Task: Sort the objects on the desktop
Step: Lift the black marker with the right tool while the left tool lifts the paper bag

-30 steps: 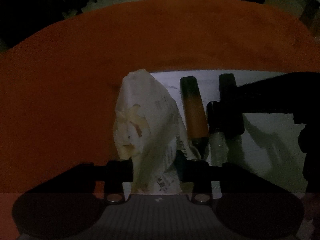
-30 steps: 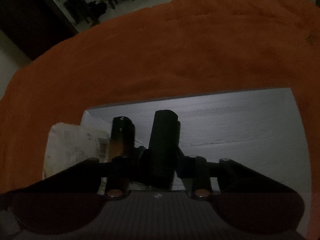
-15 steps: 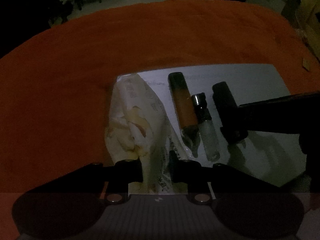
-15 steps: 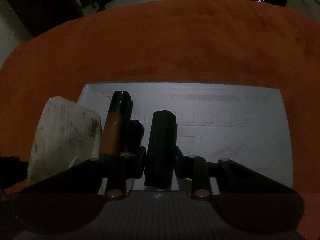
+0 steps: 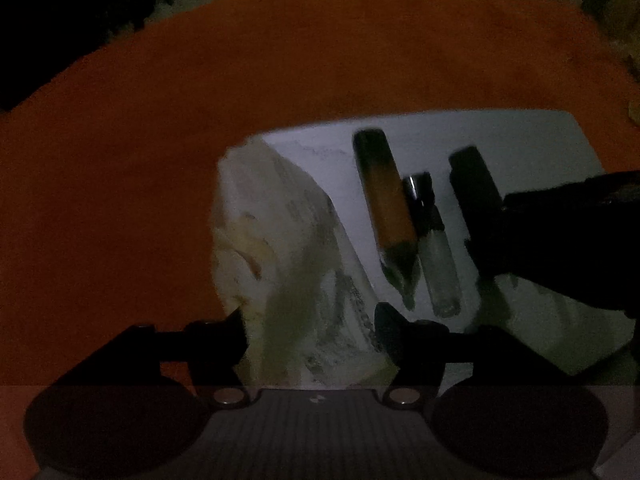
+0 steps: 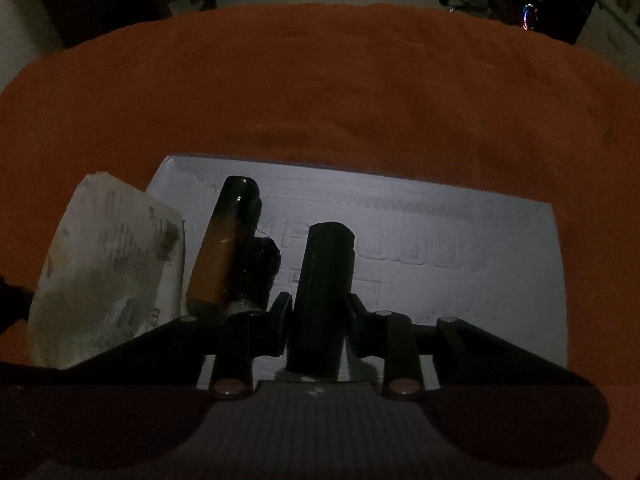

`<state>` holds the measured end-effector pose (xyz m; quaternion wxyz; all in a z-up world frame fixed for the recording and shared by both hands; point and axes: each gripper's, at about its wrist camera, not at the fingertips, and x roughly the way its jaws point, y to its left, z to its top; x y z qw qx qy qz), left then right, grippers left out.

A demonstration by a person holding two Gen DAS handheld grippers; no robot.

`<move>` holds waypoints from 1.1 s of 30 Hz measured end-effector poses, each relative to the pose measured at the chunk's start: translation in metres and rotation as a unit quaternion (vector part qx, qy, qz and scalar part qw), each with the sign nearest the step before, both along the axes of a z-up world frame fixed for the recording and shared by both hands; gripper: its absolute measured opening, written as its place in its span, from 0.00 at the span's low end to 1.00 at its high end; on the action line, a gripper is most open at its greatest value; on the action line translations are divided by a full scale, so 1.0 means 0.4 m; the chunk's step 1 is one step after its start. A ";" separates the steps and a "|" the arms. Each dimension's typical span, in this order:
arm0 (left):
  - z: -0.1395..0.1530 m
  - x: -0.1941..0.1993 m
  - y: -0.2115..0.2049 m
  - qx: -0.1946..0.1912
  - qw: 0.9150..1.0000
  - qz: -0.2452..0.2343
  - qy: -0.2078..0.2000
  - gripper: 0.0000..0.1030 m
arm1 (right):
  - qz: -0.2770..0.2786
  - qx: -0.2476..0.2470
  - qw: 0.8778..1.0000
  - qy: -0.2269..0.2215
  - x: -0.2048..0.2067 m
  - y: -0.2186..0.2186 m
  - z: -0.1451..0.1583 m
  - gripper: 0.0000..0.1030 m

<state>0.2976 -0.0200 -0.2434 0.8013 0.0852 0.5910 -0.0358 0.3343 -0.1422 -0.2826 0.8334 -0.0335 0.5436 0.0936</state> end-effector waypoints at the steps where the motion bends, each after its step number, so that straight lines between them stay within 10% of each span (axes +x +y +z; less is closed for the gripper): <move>1: -0.005 0.000 -0.007 0.005 1.000 -0.005 0.004 0.51 | 0.002 -0.005 1.000 0.000 0.000 0.004 -0.002 0.31; 14: -0.026 0.048 -0.029 0.008 1.000 -0.001 0.028 0.52 | 0.010 -0.051 0.999 0.008 0.021 0.048 -0.024 0.30; 23: -0.030 0.044 -0.043 0.006 1.000 -0.030 -0.001 0.21 | 0.024 -0.086 0.996 0.006 0.020 0.063 -0.043 0.30; 33: -0.044 0.018 0.010 -0.035 0.999 -0.028 -0.024 0.10 | 0.002 -0.054 0.998 0.025 0.030 0.056 -0.034 0.29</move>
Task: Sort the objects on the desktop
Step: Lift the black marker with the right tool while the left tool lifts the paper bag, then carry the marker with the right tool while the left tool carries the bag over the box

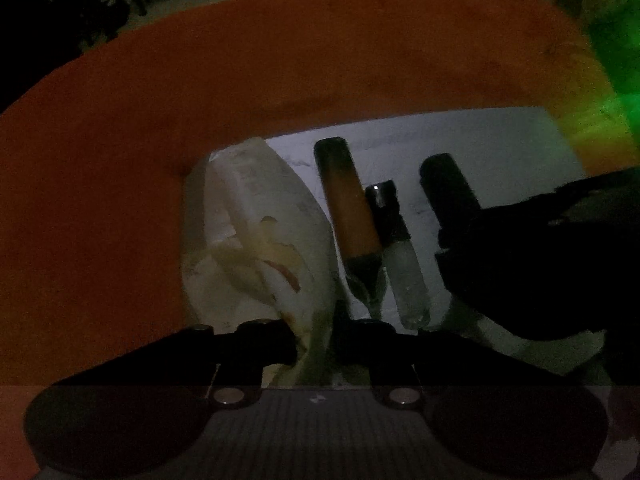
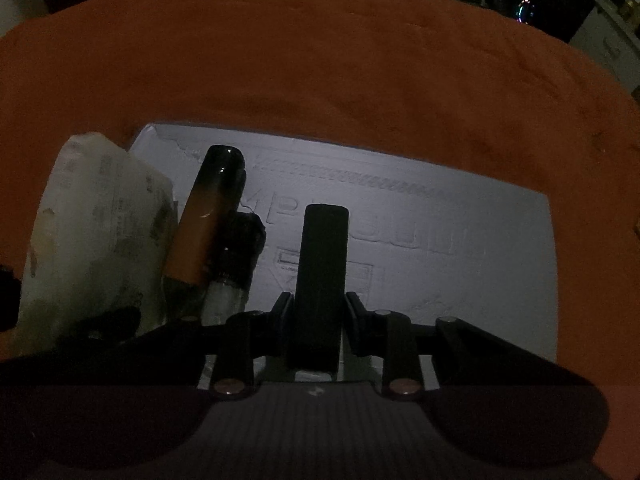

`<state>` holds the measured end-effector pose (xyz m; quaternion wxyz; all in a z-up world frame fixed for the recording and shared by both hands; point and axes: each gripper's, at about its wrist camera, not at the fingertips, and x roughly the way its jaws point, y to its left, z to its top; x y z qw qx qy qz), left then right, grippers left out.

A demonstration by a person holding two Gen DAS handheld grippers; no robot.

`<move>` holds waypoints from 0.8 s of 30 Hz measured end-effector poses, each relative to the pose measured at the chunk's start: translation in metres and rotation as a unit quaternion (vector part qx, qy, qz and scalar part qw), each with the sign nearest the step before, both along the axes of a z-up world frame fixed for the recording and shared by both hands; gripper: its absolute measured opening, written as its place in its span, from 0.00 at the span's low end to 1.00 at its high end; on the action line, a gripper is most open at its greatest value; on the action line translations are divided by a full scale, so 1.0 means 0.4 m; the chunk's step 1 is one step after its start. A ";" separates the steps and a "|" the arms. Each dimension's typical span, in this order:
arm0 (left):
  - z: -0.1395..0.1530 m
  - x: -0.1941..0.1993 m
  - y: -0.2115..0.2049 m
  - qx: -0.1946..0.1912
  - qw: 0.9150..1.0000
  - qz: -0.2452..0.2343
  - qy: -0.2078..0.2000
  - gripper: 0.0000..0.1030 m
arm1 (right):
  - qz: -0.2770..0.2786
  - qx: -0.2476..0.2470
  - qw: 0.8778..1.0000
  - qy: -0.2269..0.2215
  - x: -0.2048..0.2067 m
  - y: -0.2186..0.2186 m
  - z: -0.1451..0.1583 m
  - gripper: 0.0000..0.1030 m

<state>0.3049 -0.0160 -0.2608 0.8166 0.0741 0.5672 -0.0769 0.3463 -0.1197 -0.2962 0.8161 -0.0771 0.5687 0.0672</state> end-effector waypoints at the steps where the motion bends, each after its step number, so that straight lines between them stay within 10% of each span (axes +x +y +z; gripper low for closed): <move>1: 0.001 -0.001 0.005 -0.005 1.000 -0.001 -0.002 0.10 | 0.002 -0.003 1.000 -0.001 -0.008 0.005 0.003 0.29; 24: 0.133 -0.104 0.137 -0.043 0.998 0.001 -0.035 0.10 | -0.012 0.123 0.992 -0.019 -0.038 -0.128 0.116 0.27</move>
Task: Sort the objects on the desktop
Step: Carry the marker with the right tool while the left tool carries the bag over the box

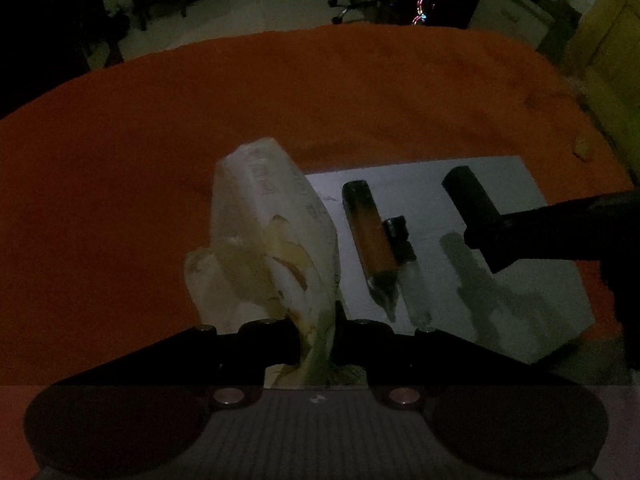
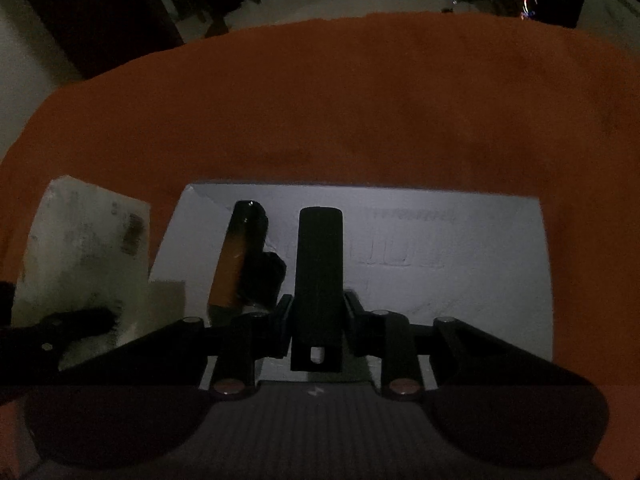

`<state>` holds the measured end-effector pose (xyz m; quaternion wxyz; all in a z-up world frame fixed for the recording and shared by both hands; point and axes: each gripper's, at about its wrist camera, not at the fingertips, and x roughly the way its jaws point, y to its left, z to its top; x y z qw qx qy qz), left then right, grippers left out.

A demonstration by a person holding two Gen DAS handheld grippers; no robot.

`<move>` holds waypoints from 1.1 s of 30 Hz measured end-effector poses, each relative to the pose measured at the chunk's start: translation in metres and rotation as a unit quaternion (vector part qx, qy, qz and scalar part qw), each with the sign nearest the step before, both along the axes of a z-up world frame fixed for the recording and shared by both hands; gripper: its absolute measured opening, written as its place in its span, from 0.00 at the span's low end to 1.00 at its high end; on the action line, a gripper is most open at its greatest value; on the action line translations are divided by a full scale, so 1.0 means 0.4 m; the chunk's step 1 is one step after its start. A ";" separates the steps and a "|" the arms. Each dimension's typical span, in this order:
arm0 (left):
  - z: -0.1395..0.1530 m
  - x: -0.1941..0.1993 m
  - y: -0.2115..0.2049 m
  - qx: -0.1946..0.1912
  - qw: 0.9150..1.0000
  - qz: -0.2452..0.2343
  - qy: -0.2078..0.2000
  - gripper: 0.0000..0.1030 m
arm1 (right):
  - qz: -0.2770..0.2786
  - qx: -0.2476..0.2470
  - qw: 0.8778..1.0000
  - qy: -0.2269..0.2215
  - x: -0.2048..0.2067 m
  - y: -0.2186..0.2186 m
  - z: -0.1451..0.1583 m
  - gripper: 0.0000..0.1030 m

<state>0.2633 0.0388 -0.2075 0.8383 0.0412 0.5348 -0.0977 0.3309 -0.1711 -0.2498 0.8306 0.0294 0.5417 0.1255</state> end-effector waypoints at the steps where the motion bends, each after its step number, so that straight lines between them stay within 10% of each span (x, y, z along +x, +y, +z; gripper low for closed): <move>1: 0.009 -0.007 0.004 -0.003 1.000 0.001 -0.003 0.10 | 0.004 -0.002 1.000 -0.003 0.000 0.000 0.006 0.27; 25: 0.221 -0.181 0.015 -0.037 0.995 -0.062 -0.064 0.10 | 0.164 -0.061 0.982 -0.070 -0.259 0.109 0.330 0.27; 33: 0.238 -0.271 -0.016 -0.062 0.991 -0.107 -0.056 0.10 | 0.258 -0.131 0.956 -0.039 -0.414 0.136 0.363 0.27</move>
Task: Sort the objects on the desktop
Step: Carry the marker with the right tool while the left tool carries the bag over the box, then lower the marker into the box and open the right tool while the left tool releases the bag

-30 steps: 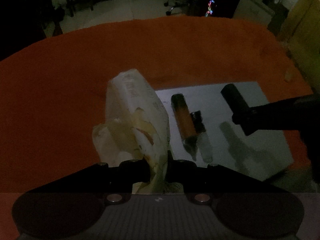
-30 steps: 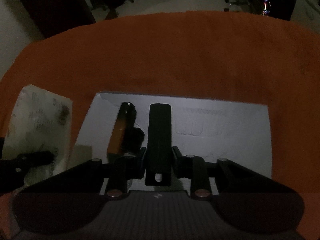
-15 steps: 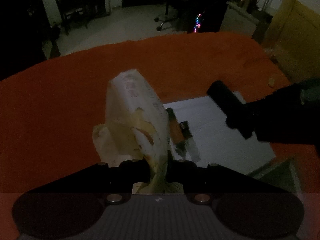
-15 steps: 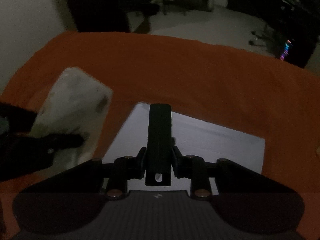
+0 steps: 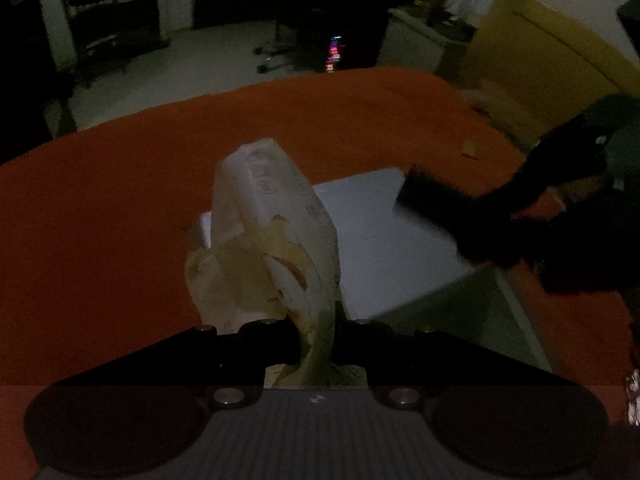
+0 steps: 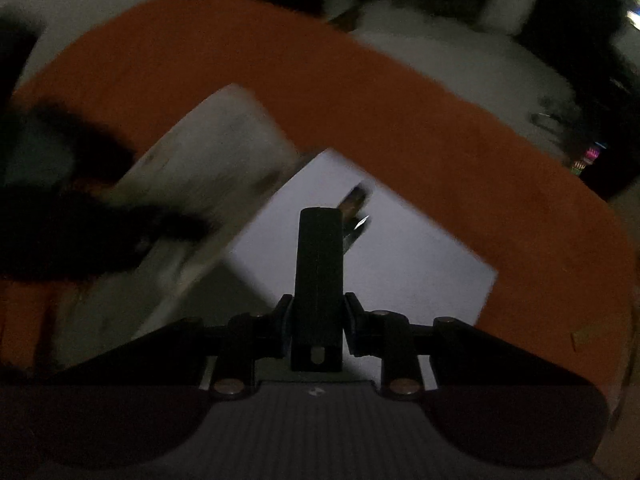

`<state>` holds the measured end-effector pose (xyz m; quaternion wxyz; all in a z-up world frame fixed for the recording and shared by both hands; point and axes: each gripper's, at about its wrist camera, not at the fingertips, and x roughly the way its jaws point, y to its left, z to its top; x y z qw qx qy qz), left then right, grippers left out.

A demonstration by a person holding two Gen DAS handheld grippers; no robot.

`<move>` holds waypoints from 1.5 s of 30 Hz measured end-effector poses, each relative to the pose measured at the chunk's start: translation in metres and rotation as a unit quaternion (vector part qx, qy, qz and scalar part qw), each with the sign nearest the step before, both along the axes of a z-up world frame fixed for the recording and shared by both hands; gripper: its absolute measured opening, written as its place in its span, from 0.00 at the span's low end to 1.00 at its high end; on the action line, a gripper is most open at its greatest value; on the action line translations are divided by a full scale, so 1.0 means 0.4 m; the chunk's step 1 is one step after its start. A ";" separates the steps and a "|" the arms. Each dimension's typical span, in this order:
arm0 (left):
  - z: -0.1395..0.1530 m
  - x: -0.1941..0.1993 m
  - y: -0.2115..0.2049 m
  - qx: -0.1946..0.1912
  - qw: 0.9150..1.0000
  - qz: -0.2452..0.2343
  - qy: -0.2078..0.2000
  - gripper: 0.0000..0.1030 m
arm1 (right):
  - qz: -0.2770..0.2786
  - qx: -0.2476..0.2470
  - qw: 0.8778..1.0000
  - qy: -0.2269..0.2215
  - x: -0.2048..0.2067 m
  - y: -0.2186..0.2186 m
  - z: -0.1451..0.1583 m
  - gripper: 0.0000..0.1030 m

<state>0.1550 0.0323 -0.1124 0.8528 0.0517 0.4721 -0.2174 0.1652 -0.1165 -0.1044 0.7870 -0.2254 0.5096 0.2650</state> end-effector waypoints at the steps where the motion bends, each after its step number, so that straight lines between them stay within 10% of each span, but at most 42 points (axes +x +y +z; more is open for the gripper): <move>1: 0.002 -0.010 -0.003 -0.004 1.000 -0.008 0.000 0.10 | 0.005 -0.006 1.000 0.004 -0.023 0.000 -0.010 0.27; 14: -0.052 -0.141 -0.005 -0.006 0.999 -0.024 0.029 0.10 | 0.018 0.082 0.995 0.051 -0.203 -0.060 -0.133 0.27; 45: -0.322 -0.217 -0.028 0.050 0.989 -0.021 0.138 0.10 | -0.010 -0.013 0.991 0.133 -0.267 -0.127 -0.430 0.27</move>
